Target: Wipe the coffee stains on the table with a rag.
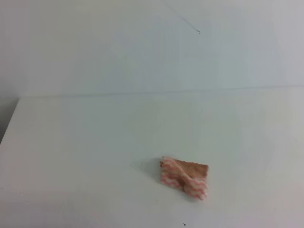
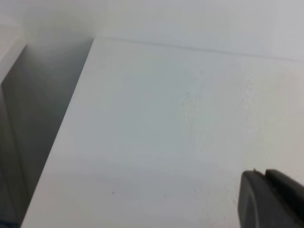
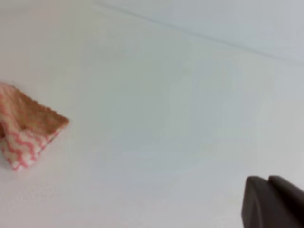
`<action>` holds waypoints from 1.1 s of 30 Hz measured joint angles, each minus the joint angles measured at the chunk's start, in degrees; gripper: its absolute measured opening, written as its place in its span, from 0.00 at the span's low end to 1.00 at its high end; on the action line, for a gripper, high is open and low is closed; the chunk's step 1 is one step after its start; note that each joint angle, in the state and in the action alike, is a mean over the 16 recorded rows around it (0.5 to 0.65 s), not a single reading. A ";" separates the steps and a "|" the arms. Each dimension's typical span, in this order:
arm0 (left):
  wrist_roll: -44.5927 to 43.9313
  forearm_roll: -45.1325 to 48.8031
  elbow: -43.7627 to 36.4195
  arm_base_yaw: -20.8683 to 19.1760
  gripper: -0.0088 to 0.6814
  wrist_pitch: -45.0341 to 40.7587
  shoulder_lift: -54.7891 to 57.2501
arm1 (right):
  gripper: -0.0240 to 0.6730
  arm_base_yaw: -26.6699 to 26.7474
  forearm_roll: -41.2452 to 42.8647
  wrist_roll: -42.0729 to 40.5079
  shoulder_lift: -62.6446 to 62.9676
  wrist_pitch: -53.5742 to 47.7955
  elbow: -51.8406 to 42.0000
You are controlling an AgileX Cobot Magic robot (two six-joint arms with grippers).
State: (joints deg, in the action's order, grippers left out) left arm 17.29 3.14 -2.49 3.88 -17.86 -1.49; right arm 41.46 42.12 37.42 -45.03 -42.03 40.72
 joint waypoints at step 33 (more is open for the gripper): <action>0.00 0.00 0.00 0.00 0.01 0.00 0.00 | 0.03 -0.44 0.22 3.65 5.88 -1.15 -6.71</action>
State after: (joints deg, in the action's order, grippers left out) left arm 17.29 3.14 -2.49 3.88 -17.86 -1.49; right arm 41.02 42.34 41.06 -39.15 -43.19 34.01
